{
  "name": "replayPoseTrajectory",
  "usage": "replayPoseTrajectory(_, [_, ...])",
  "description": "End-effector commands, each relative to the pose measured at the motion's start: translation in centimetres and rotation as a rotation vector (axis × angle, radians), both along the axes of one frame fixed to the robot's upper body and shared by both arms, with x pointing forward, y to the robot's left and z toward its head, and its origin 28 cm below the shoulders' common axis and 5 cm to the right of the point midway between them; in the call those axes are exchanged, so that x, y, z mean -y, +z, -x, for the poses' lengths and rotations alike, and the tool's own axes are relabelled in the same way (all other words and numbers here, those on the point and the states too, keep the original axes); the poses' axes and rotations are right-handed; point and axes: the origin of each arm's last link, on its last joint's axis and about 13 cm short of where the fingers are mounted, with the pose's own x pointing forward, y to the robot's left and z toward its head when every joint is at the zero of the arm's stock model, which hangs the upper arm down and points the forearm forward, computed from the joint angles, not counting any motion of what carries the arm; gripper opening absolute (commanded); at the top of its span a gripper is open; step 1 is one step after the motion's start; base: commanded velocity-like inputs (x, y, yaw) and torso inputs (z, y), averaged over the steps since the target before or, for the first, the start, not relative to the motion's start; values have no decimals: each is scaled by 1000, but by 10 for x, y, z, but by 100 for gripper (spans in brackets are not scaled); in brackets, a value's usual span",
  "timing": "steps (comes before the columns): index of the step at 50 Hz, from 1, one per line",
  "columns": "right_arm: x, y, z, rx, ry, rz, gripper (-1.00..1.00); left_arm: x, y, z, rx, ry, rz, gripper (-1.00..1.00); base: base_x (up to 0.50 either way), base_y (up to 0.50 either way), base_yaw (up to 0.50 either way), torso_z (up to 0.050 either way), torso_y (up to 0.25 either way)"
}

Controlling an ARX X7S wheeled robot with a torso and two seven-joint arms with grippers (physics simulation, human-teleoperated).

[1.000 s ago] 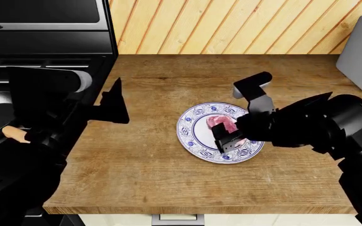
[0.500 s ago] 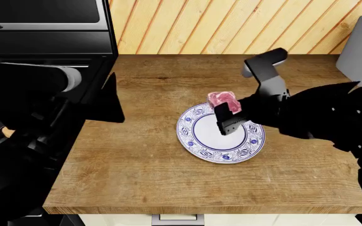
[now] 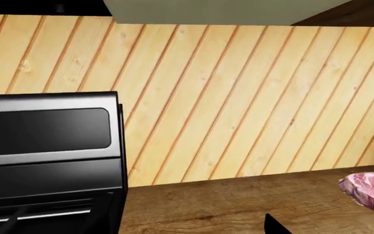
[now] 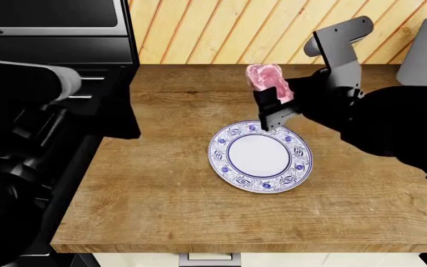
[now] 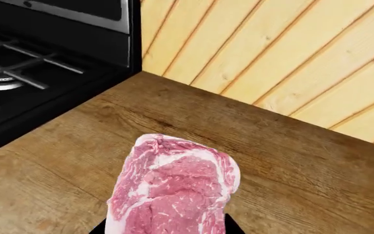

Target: Frozen meat rests on a plate on the counter. Retrieve the meat and place it in a pot on a burner. Then turn the burner on.

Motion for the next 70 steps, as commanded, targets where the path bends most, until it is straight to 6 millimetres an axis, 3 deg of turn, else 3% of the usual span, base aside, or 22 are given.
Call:
replayPoseTrajectory(1, [0,13,12,91,22,-23,-100,0,6,5,24,5,-7,100,0,0,0,0,0])
replayPoseTrajectory(12, [-2,18,19,109,34,-22,-100,-2,11,12,44,16,-6,100,0,14,0,0,0])
replayPoseTrajectory(70, [-12,19,22,116,80,12,-100,-5,12,23,55,23,4,100,0,500,0,0,0])
